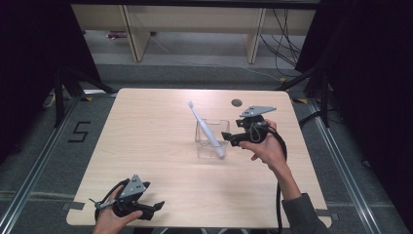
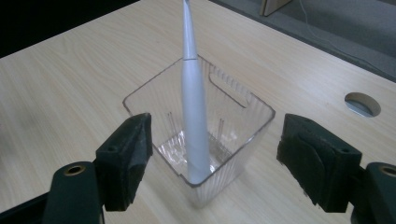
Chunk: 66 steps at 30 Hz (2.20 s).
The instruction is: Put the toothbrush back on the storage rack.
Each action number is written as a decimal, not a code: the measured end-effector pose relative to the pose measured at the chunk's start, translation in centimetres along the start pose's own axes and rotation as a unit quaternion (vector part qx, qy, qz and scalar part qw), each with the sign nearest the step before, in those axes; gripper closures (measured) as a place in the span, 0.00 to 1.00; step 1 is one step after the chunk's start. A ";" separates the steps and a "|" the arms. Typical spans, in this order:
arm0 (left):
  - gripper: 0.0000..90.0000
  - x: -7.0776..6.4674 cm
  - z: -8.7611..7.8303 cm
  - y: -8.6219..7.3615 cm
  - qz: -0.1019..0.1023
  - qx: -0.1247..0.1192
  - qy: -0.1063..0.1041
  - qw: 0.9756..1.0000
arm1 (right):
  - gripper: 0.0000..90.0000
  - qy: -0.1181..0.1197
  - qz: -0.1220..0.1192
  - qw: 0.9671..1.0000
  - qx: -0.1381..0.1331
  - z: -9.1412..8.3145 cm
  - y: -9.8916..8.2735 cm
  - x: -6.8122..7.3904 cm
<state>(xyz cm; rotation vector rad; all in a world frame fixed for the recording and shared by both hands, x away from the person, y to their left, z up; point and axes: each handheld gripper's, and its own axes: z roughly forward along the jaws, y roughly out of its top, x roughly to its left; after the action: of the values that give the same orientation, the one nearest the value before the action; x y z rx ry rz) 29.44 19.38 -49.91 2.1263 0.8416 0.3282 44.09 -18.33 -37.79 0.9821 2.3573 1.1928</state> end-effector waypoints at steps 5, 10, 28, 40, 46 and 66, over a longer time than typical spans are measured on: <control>0.17 0.0 0.0 0.0 -0.001 0.001 0.000 1.000 | 0.29 -0.003 0.009 1.000 -0.003 -0.4 -0.6 -0.2; 0.17 0.1 0.0 0.0 0.000 0.002 0.002 1.000 | 0.28 -0.007 0.015 1.000 -0.008 -1.1 -1.5 -0.3; 0.17 0.0 0.0 0.0 -0.004 -0.001 0.000 1.000 | 0.23 -0.019 0.042 0.999 -0.014 -2.7 -5.4 -1.1; 0.17 -0.1 0.1 0.0 -0.006 -0.003 0.000 1.000 | 0.22 -0.010 0.046 0.999 -0.013 -2.9 -7.9 -0.3; 0.17 -0.1 0.1 0.0 -0.005 -0.003 -0.001 1.000 | 0.22 -0.006 0.055 0.998 -0.005 -2.9 -9.2 0.2; 0.16 -0.1 0.1 0.0 -0.006 -0.006 -0.001 1.000 | 0.23 0.002 0.075 0.997 0.008 -3.1 -13.0 1.0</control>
<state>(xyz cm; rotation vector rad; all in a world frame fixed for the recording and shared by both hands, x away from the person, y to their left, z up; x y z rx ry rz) 29.45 19.26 -50.03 2.1096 0.8494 0.3246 36.04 -24.86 -46.33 1.1809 2.3331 1.2318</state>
